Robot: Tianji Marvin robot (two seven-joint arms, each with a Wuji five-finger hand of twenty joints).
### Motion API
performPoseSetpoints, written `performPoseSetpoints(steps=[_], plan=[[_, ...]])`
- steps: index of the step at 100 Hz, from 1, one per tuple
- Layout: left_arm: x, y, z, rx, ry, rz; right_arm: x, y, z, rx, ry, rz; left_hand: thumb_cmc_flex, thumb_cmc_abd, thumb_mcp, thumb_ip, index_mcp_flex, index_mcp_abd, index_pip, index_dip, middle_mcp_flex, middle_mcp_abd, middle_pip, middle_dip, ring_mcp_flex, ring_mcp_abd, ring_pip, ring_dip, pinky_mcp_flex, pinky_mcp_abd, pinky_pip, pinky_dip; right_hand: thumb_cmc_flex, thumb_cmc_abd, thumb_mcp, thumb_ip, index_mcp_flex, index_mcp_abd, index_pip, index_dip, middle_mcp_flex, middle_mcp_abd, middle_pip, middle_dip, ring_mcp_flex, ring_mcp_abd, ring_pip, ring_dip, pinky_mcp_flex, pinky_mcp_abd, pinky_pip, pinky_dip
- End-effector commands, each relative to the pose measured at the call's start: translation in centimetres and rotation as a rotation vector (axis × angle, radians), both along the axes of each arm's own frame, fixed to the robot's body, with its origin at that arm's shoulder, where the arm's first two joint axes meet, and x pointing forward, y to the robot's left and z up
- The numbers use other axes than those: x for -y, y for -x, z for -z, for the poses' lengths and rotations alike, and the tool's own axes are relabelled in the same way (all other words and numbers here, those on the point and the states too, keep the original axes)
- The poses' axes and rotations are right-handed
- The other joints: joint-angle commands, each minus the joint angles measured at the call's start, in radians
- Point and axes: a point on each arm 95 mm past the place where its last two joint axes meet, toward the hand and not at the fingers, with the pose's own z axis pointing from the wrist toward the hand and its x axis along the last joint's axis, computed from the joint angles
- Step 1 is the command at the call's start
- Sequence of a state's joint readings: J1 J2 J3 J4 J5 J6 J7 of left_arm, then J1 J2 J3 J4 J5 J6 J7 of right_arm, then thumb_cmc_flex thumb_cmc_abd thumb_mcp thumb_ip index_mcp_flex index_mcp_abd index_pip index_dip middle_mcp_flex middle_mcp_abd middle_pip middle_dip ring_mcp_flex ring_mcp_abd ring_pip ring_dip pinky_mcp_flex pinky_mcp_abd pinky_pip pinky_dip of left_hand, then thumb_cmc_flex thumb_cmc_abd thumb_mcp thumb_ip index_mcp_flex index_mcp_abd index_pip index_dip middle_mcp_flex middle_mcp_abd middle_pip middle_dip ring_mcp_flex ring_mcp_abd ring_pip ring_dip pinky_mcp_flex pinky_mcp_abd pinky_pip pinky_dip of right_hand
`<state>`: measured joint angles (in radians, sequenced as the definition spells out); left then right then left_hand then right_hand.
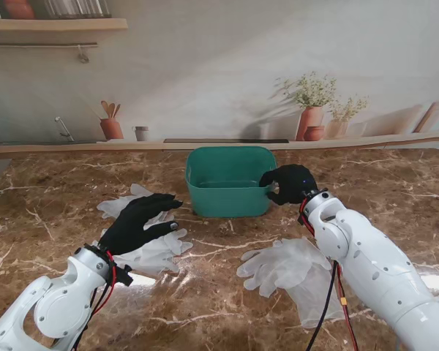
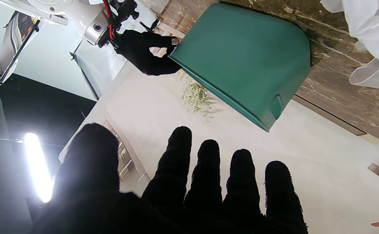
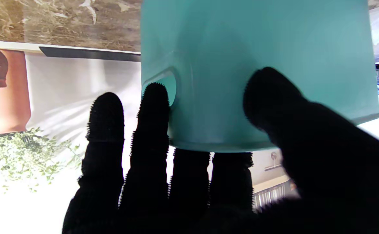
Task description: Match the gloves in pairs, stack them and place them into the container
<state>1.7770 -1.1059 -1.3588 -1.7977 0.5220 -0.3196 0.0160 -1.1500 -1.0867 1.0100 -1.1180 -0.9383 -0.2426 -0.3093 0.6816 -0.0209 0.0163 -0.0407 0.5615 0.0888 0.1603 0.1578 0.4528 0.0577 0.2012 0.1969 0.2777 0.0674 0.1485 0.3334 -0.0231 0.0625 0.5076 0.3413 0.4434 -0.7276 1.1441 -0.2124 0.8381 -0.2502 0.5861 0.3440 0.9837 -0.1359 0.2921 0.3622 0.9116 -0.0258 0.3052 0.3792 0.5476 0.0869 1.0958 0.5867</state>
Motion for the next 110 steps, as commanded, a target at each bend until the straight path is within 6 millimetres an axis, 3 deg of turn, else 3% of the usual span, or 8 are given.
performPoseSetpoints(steps=[1,18,24,40,49,67,89,110], plan=[[0.1,0.2,0.2,-0.008,-0.002,0.0,0.2,0.1,0.1,-0.012,0.021,0.009,-0.004,0.022,-0.031,0.014,-0.001,-0.033,0.006,0.006,-0.013,-0.029,-0.019,-0.01,-0.016,-0.055,-0.027,-0.011,-0.015,-0.012,-0.004,-0.002,-0.058,0.007,-0.012,0.085,-0.046,0.001,-0.132,0.058,-0.058,0.011,-0.027,-0.024,-0.059,-0.055,-0.026,-0.014,-0.033,-0.003,-0.025,0.031],[0.2,0.1,0.2,-0.012,0.002,-0.001,0.5,0.7,-0.1,-0.018,0.029,0.024,-0.003,0.022,-0.031,0.014,-0.001,-0.033,0.006,0.006,-0.012,-0.028,-0.02,-0.01,-0.015,-0.054,-0.028,-0.012,-0.016,-0.007,-0.005,-0.001,-0.136,-0.002,-0.119,0.088,-0.187,-0.016,-0.27,0.047,-0.215,0.015,-0.092,-0.06,-0.177,-0.032,-0.071,-0.021,-0.112,-0.006,-0.085,0.034],[0.2,0.1,0.2,-0.014,0.002,0.0,0.6,0.9,-0.2,-0.023,0.024,0.027,-0.002,0.022,-0.031,0.014,-0.002,-0.033,0.006,0.006,-0.014,-0.029,-0.021,-0.011,-0.017,-0.056,-0.029,-0.012,-0.016,-0.006,-0.005,0.0,-0.163,0.012,-0.163,0.087,-0.271,-0.004,-0.34,0.027,-0.322,0.021,-0.135,-0.092,-0.285,-0.022,-0.122,-0.045,-0.174,-0.011,-0.151,0.025],[0.2,0.1,0.2,-0.007,0.005,-0.003,1.0,2.2,-1.0,-0.001,0.013,0.037,-0.003,0.022,-0.032,0.014,-0.001,-0.033,0.006,0.007,-0.013,-0.026,-0.021,-0.011,-0.016,-0.056,-0.029,-0.012,-0.017,-0.004,-0.006,0.0,-0.197,0.096,-0.303,0.099,-0.379,0.023,-0.434,0.019,-0.485,0.033,-0.17,-0.149,-0.434,-0.006,-0.158,-0.08,-0.261,-0.024,-0.284,0.023],[0.1,0.1,0.2,-0.005,0.006,-0.004,1.2,3.5,-1.7,0.027,0.006,0.053,-0.002,0.022,-0.032,0.013,-0.002,-0.032,0.005,0.006,-0.013,-0.027,-0.021,-0.011,-0.015,-0.057,-0.029,-0.012,-0.017,-0.005,-0.007,0.0,-0.198,0.194,-0.472,0.147,-0.399,0.085,-0.454,0.041,-0.487,0.048,-0.153,-0.15,-0.433,-0.017,-0.148,-0.082,-0.255,-0.03,-0.311,0.04],[0.2,0.3,0.5,-0.002,0.017,-0.002,1.8,6.4,-2.0,0.047,-0.008,0.14,0.001,0.021,-0.031,0.014,0.002,-0.033,0.006,0.007,-0.009,-0.026,-0.019,-0.01,-0.014,-0.056,-0.029,-0.012,-0.016,-0.005,-0.008,0.001,-0.171,0.19,-0.404,0.171,-0.36,0.187,-0.407,0.079,-0.388,0.078,-0.099,-0.115,-0.31,-0.001,-0.084,-0.053,-0.19,-0.026,-0.277,0.044],[0.4,0.6,1.2,-0.004,0.028,0.005,2.8,10.3,-1.3,0.04,0.045,0.297,0.006,0.021,-0.03,0.014,0.002,-0.031,0.006,0.007,-0.007,-0.024,-0.018,-0.009,-0.013,-0.054,-0.028,-0.012,-0.016,-0.006,-0.007,0.004,-0.155,0.114,-0.243,0.125,-0.168,0.197,-0.257,0.149,-0.109,0.088,0.011,0.013,-0.033,0.007,0.129,0.107,-0.035,-0.027,-0.041,0.087],[0.8,1.1,2.0,-0.01,0.061,0.023,3.5,13.3,0.0,0.011,0.095,0.459,0.013,0.021,-0.031,0.013,0.008,-0.031,0.008,0.007,0.001,-0.024,-0.017,-0.009,-0.008,-0.053,-0.025,-0.011,-0.016,-0.008,-0.008,0.004,-0.137,0.065,-0.213,0.104,-0.076,0.184,-0.203,0.174,0.002,0.084,0.078,0.119,0.037,0.006,0.302,0.219,0.01,-0.021,0.13,0.104]])
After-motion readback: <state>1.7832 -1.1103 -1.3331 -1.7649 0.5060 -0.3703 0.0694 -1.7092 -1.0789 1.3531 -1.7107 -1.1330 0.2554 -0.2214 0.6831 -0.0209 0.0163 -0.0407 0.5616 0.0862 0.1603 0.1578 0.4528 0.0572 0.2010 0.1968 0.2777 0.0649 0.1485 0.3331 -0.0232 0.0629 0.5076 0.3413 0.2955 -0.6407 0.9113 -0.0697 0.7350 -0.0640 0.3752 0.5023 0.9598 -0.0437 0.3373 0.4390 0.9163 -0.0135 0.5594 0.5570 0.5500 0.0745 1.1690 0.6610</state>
